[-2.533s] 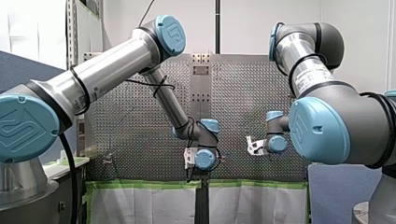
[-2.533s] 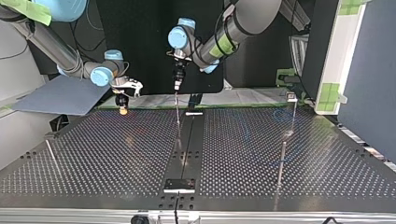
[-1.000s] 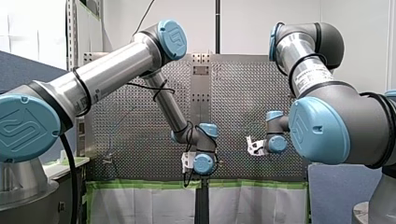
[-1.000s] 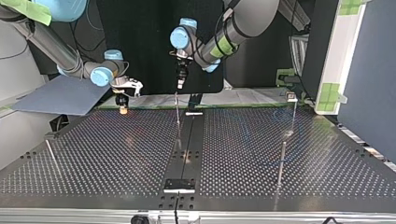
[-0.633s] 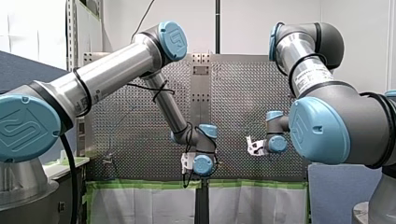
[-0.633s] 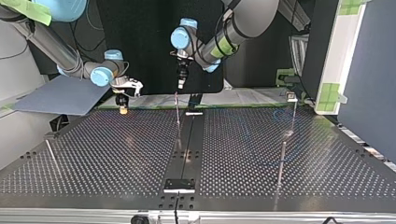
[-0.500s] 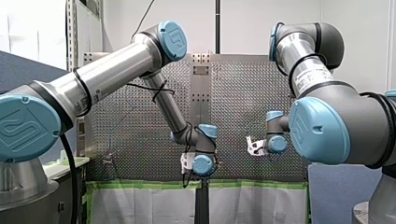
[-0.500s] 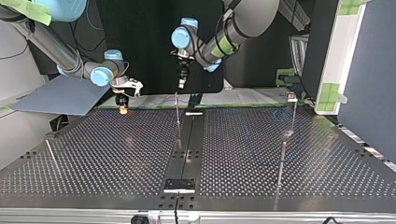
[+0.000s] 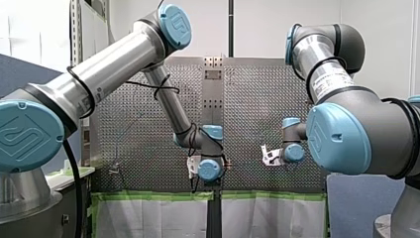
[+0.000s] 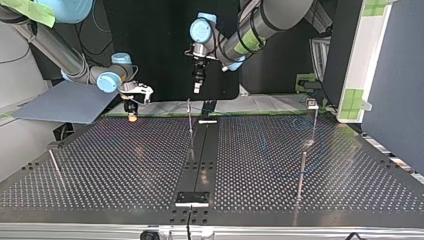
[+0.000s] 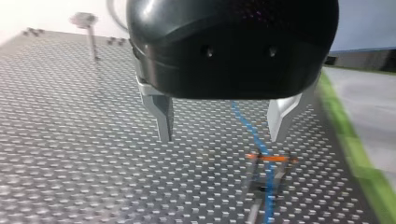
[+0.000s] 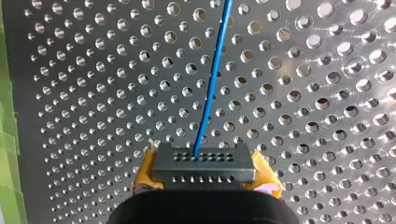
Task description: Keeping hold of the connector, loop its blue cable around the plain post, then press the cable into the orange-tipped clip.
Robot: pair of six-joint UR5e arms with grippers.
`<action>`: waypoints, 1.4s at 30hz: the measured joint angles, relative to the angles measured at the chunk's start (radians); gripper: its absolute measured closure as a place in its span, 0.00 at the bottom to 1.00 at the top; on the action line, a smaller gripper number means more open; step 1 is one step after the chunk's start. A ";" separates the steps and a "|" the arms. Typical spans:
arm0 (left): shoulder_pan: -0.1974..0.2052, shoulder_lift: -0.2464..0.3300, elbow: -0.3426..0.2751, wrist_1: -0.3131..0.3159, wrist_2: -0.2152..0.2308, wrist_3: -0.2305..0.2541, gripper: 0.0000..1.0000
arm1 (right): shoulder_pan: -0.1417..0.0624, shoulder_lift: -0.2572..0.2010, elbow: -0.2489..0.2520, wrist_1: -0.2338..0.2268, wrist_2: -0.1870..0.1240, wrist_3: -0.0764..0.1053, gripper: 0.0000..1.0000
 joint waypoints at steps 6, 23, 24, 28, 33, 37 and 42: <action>0.005 0.059 -0.060 0.060 -0.002 -0.036 0.00 | 0.000 0.000 0.000 0.000 0.000 0.000 1.00; -0.001 0.215 -0.223 0.206 -0.023 -0.066 0.00 | -0.001 0.000 -0.001 -0.001 0.002 0.000 1.00; -0.001 0.220 -0.234 0.210 -0.027 -0.066 0.00 | -0.002 0.000 -0.002 0.001 0.002 0.000 1.00; 0.001 0.231 -0.273 0.229 -0.035 -0.067 0.00 | 0.000 -0.001 -0.002 0.010 0.005 0.000 1.00; 0.003 0.238 -0.307 0.238 -0.047 -0.067 0.00 | 0.005 -0.001 -0.002 0.012 0.006 0.004 1.00; 0.003 0.238 -0.312 0.239 -0.049 -0.067 0.00 | 0.006 -0.001 -0.002 0.012 0.006 0.004 1.00; 0.003 0.239 -0.312 0.240 -0.050 -0.067 0.00 | 0.006 -0.001 -0.002 0.012 0.006 0.004 1.00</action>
